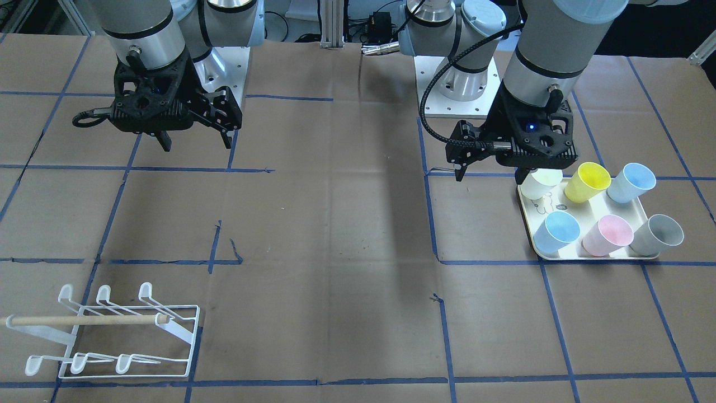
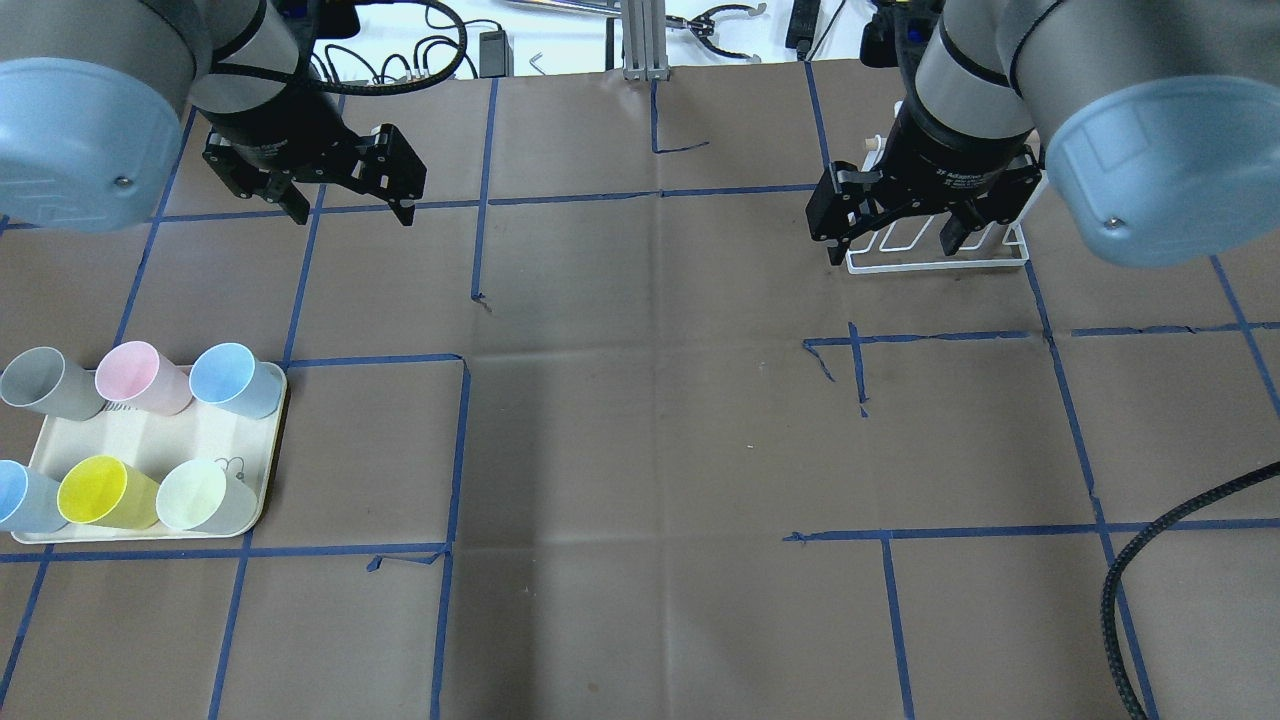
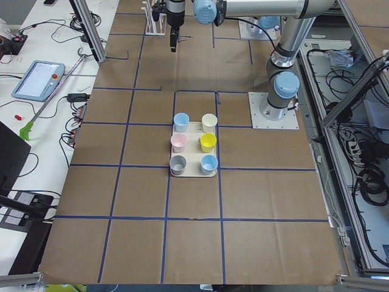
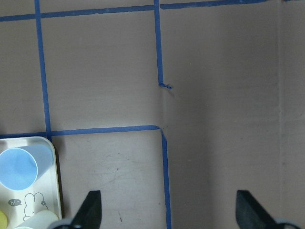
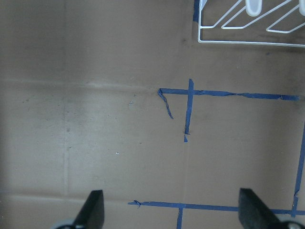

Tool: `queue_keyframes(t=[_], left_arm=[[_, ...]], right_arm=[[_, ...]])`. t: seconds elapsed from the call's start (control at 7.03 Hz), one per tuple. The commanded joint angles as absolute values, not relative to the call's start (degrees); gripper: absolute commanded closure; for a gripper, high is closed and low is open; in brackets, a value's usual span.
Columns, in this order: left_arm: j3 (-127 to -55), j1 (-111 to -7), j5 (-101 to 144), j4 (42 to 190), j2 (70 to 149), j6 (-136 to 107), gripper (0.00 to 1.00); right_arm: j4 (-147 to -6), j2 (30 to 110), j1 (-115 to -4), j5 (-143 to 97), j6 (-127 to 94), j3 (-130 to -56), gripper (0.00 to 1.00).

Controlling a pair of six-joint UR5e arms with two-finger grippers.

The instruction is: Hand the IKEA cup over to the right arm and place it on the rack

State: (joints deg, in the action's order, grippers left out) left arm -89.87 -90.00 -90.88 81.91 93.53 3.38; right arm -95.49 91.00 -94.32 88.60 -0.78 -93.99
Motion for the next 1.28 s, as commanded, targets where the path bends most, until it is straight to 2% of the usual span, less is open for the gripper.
queue_keyframes(t=[0.0, 1.14], left_arm=[[-89.8, -90.0, -90.9, 81.9, 93.8, 3.3, 0.0], [-91.0, -86.9, -90.0, 82.2, 92.9, 4.1, 0.0]], right_arm=[[-95.5, 91.0, -94.3, 88.6, -0.8, -94.0, 0.0], [-95.5, 91.0, -94.3, 88.6, -0.7, -94.0, 0.0]])
